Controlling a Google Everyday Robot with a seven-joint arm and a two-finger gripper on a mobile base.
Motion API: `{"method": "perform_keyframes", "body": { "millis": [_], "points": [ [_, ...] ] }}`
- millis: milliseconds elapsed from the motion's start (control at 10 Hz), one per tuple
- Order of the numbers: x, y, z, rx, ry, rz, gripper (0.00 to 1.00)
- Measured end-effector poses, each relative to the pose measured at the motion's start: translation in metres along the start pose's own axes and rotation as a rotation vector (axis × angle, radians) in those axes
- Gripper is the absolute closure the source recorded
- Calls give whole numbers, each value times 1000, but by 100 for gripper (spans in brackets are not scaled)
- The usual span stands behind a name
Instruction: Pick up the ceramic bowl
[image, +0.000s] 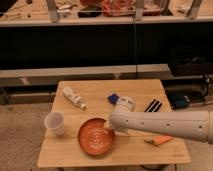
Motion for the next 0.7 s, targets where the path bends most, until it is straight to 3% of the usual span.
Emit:
{"method": "perform_keyframes", "body": {
  "millis": [700],
  "points": [
    [3, -7, 8, 14, -11, -1, 20]
  ]
}}
